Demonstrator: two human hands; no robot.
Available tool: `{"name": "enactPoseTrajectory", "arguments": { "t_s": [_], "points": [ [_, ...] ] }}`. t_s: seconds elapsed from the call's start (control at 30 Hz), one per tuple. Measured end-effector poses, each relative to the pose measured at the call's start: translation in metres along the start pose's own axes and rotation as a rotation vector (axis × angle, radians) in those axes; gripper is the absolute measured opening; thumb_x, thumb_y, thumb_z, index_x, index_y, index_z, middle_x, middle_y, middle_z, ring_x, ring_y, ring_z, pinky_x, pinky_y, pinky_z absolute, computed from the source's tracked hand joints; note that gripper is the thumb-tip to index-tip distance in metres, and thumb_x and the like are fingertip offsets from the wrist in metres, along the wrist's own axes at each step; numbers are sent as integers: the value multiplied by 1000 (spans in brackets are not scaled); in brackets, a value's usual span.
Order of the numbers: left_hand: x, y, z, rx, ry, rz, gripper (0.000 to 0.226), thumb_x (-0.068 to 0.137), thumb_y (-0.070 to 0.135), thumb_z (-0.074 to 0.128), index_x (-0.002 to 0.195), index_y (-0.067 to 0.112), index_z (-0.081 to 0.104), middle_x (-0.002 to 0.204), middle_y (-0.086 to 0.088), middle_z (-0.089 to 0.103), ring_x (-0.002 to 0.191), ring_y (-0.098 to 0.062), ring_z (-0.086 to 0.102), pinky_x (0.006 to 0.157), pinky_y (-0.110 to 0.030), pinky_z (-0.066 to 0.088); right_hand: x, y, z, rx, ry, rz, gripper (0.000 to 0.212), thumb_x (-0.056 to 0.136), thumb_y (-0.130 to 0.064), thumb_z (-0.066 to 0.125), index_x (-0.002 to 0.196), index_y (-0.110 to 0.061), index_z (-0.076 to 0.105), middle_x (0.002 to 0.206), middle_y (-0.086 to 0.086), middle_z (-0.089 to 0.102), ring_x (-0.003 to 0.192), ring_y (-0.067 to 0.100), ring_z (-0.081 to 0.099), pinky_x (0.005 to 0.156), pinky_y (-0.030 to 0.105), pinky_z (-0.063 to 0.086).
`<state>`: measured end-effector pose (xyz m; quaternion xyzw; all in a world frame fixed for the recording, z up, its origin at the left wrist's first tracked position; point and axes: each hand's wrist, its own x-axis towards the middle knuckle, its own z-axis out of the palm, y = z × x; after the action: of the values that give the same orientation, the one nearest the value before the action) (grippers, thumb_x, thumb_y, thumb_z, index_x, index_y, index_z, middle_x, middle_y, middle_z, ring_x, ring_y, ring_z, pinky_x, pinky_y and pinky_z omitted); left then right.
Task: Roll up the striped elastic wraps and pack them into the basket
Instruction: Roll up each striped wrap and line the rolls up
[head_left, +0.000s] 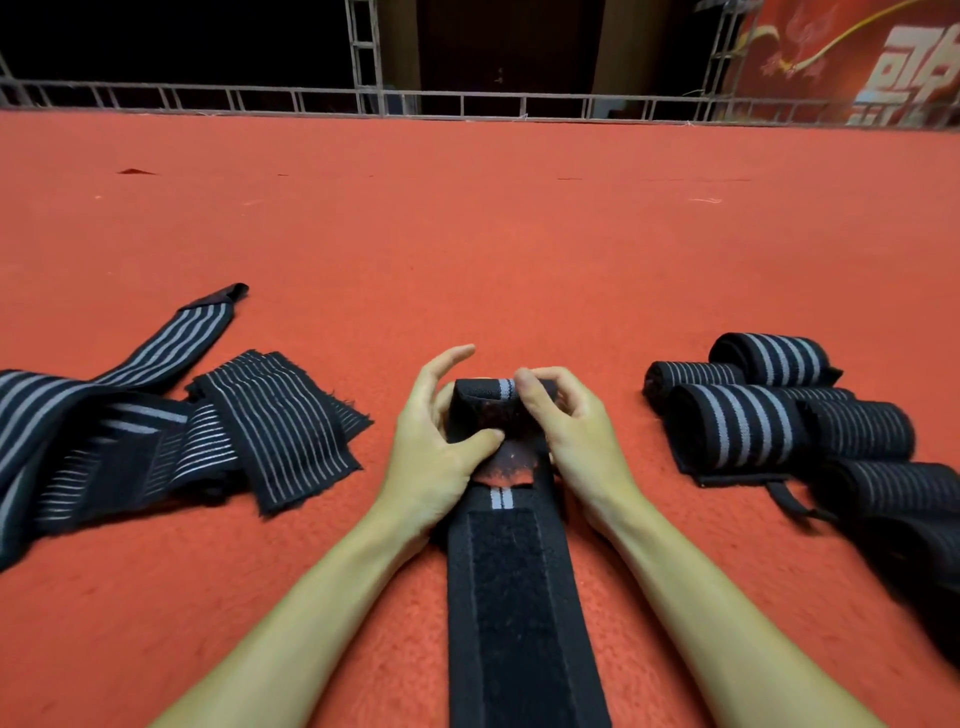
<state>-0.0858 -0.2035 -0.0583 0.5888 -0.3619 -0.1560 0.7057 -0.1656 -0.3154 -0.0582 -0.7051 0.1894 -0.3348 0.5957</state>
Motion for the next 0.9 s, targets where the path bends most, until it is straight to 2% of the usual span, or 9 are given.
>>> {"name": "enactPoseTrajectory", "arguments": {
  "t_s": [0.07,0.17,0.23,0.3,0.43,0.53,0.67,0.77,0.9],
  "points": [
    [0,-2,1,51,2,-20,69,76,-21,58,128,23,45,100,-10,68,90,-9,64,81,-18,50,0,-2,0,11,-2,-42,23,87,-34,67,85,-11,67,78,-3,68,72,5,59,69,22,47],
    [2,-5,2,79,14,-103,53,81,-10,62,123,19,50,101,0,66,86,4,62,77,-12,48,0,-2,-1,35,-23,-68,12,85,-23,71,82,-12,68,78,-1,67,74,7,58,71,24,47],
    [3,-7,2,75,1,-144,32,86,3,64,114,17,58,103,3,69,96,-2,64,81,-15,49,-1,-2,-2,146,-10,-51,7,82,-20,75,81,-17,68,79,0,67,75,10,60,72,27,48],
    [4,-8,2,49,-38,-180,25,89,8,61,113,14,61,107,0,70,103,-12,64,87,-22,50,0,-2,-4,260,12,-16,11,76,-20,79,81,-20,69,80,3,66,74,13,60,71,30,48],
    [3,-8,1,-95,-83,-220,34,82,17,66,115,11,58,114,-7,68,109,-19,63,94,-33,49,0,-1,-7,368,-9,36,17,71,-14,80,84,-17,70,84,7,65,77,18,60,74,36,49],
    [2,-4,1,-235,-98,-285,48,76,32,63,118,9,54,115,-10,67,105,-20,65,87,-32,52,-1,0,-9,368,-50,38,26,66,-13,81,89,-14,70,89,7,67,82,20,62,79,41,50],
    [3,-3,1,-180,-39,-308,52,80,40,68,123,18,48,115,-8,65,101,-18,65,87,-33,52,-1,2,-8,315,-101,-14,34,64,-10,80,96,-12,68,96,5,68,89,20,62,86,47,51],
    [3,-4,0,-187,16,-282,44,86,22,62,126,16,44,114,-9,63,102,-21,62,89,-36,51,0,3,-8,318,-140,-64,42,65,-3,78,104,-10,63,105,3,66,94,18,62,88,43,51],
    [4,-7,-3,-154,-9,-221,55,79,27,72,124,8,46,122,-15,62,115,-29,59,100,-44,46,1,4,-9,334,-149,-95,53,64,1,77,111,-16,58,114,2,64,98,13,64,85,29,52]
  ]
}}
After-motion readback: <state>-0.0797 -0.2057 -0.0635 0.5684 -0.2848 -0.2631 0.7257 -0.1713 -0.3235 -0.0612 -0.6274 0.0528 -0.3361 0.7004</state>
